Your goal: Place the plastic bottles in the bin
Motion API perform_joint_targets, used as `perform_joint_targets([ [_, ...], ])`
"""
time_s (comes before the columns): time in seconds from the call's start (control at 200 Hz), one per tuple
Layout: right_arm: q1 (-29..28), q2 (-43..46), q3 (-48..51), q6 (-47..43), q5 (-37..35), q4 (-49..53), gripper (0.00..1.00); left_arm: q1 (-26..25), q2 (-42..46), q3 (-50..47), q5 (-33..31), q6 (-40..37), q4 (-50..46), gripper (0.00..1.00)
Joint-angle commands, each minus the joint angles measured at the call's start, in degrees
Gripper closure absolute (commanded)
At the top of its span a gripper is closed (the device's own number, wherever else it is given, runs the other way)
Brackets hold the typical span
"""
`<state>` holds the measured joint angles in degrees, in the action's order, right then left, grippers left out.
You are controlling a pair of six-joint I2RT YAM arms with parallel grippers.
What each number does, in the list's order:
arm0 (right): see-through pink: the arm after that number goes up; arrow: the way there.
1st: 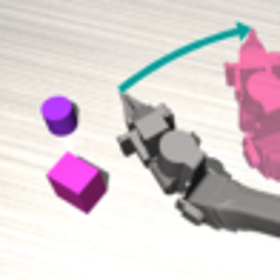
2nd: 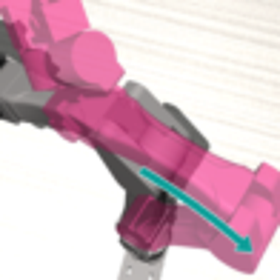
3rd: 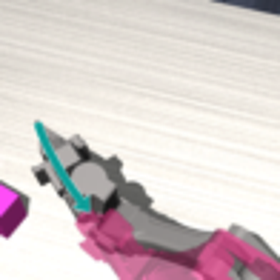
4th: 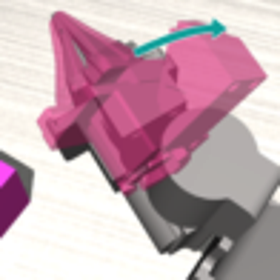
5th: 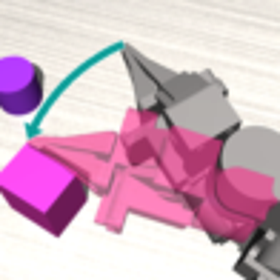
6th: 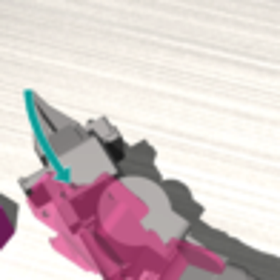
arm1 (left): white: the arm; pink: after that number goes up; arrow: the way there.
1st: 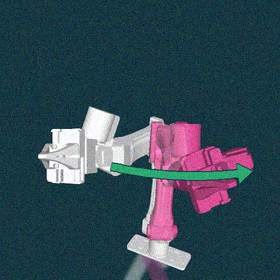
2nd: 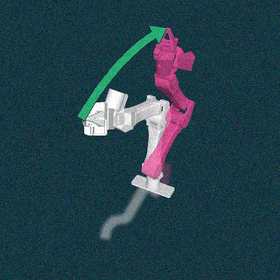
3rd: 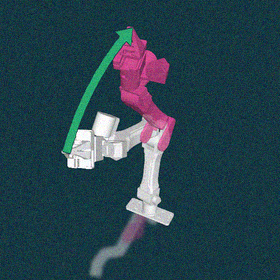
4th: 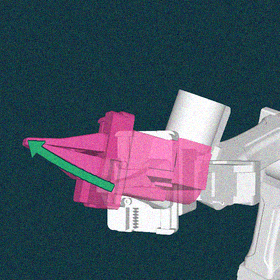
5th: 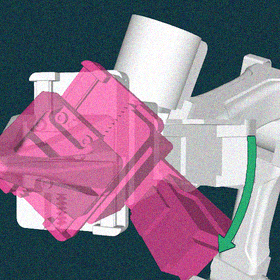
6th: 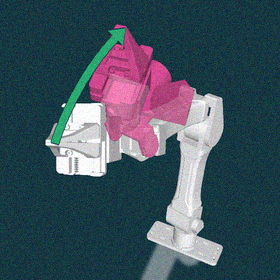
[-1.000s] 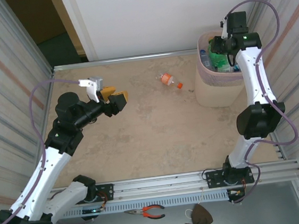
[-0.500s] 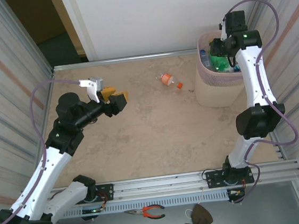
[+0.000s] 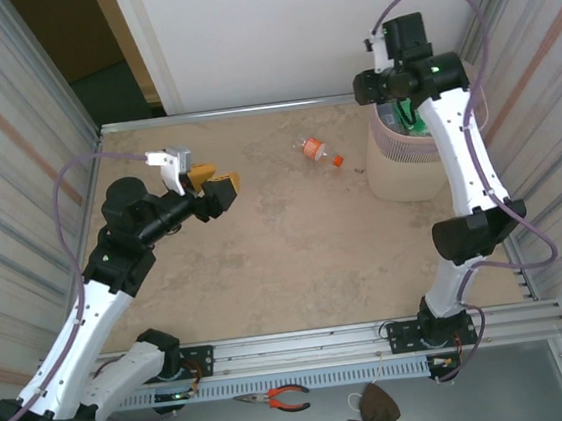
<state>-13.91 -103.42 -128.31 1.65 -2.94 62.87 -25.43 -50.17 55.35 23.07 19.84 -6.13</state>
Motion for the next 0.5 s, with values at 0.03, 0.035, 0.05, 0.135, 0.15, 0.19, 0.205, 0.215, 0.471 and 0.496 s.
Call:
perform_joint_targets([
  [0.03,-3.84,-5.29,-0.63,-4.78,0.26,-2.10,0.46,0.55,1.69,-0.25,0.21,0.30,-0.15,0.24],
  [0.035,-3.97,-5.47,-0.63,-4.84,0.33,-2.17,0.46,0.51,1.67,-0.25,0.17,0.34,-0.13,0.23],
  [0.05,-4.28,-5.91,-0.66,-5.05,0.38,-2.37,0.46,0.55,1.76,-0.29,0.12,0.37,-0.20,0.23],
  [0.135,-5.85,-8.65,-0.32,-6.49,0.41,-4.29,0.47,0.53,2.36,-0.63,0.00,0.55,-0.52,0.23],
  [0.15,-6.13,-9.21,-0.28,-6.79,0.21,-4.66,0.47,0.55,2.36,-0.71,-0.04,0.56,-0.55,0.23],
  [0.19,-6.96,-10.58,-0.13,-7.87,-0.36,-5.61,0.47,0.54,2.58,-0.77,-0.04,0.72,-0.63,0.23],
  [0.205,-7.29,-11.07,-0.10,-8.24,-0.59,-6.06,0.47,0.55,2.68,-0.77,-0.11,0.86,-0.71,0.24],
  [0.215,-7.49,-11.43,0.01,-8.57,-0.76,-6.30,0.47,0.60,2.64,-0.77,-0.08,0.83,-0.79,0.24],
  [0.471,-11.30,-21.46,-0.69,-13.56,-4.20,-12.16,0.45,0.56,3.73,-1.08,-0.53,1.24,-1.48,0.23],
  [0.496,-11.39,-22.48,-0.87,-13.76,-4.54,-12.59,0.45,0.56,3.92,-1.04,-0.52,1.25,-1.53,0.23],
])
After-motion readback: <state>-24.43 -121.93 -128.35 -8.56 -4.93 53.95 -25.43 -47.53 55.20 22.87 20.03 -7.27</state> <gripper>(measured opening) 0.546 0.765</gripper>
